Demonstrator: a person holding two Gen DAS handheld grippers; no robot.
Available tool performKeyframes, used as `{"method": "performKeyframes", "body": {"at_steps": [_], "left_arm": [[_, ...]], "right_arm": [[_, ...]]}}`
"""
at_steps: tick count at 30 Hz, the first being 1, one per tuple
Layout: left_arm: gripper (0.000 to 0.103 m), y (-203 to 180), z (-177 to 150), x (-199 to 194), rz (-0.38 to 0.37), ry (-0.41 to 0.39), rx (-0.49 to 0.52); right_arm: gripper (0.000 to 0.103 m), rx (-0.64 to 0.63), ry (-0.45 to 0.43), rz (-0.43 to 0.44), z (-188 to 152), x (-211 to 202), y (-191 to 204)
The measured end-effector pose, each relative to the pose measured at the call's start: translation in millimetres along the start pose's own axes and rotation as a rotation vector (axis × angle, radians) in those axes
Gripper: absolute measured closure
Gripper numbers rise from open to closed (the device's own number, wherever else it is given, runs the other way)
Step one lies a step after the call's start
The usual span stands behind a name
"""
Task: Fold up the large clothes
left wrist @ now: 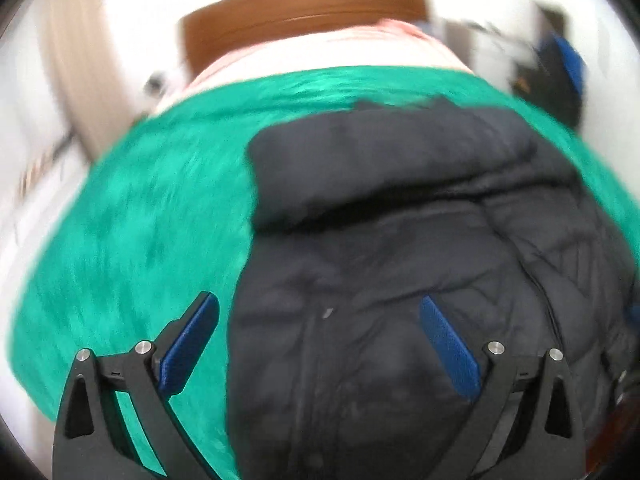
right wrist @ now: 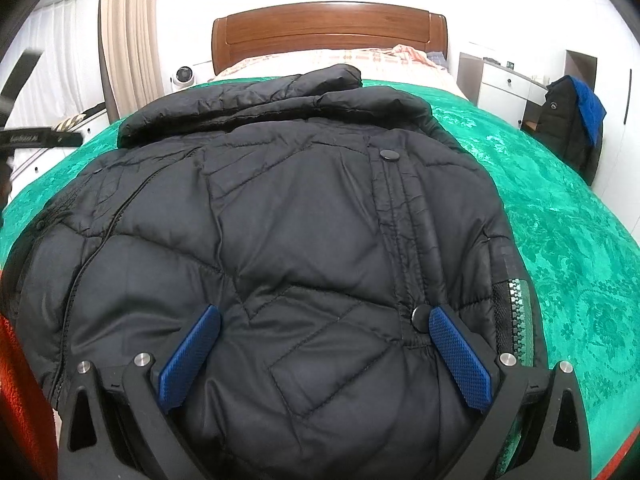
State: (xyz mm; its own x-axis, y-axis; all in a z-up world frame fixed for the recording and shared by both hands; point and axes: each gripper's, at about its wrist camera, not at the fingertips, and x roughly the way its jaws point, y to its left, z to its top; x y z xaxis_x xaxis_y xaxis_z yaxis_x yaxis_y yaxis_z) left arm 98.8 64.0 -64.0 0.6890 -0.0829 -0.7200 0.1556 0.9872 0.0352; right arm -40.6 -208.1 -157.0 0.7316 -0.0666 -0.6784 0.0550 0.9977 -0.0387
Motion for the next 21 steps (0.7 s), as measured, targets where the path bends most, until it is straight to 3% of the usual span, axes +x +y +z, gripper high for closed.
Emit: {"method": "performKeyframes", "body": {"at_steps": [4, 8, 12, 21], "left_arm": [[0.002, 25.9, -30.2, 23.5, -0.035, 0.024, -0.194], [0.001, 33.0, -49.6, 42.0, -0.013, 0.057, -0.203], [0.0, 45.4, -63.4, 44.6, -0.056, 0.035, -0.276], [0.0, 46.0, -67.7, 46.8, -0.054, 0.011, -0.273]], "right_arm": [[0.0, -0.006, -0.007, -0.007, -1.2, 0.2, 1.0], [0.0, -0.01, -0.016, -0.007, -2.9, -0.3, 1.3], [0.0, -0.02, -0.022, -0.018, -3.9, 0.1, 3.3], [0.0, -0.024, -0.025, -0.023, -5.1, -0.4, 4.6]]}}
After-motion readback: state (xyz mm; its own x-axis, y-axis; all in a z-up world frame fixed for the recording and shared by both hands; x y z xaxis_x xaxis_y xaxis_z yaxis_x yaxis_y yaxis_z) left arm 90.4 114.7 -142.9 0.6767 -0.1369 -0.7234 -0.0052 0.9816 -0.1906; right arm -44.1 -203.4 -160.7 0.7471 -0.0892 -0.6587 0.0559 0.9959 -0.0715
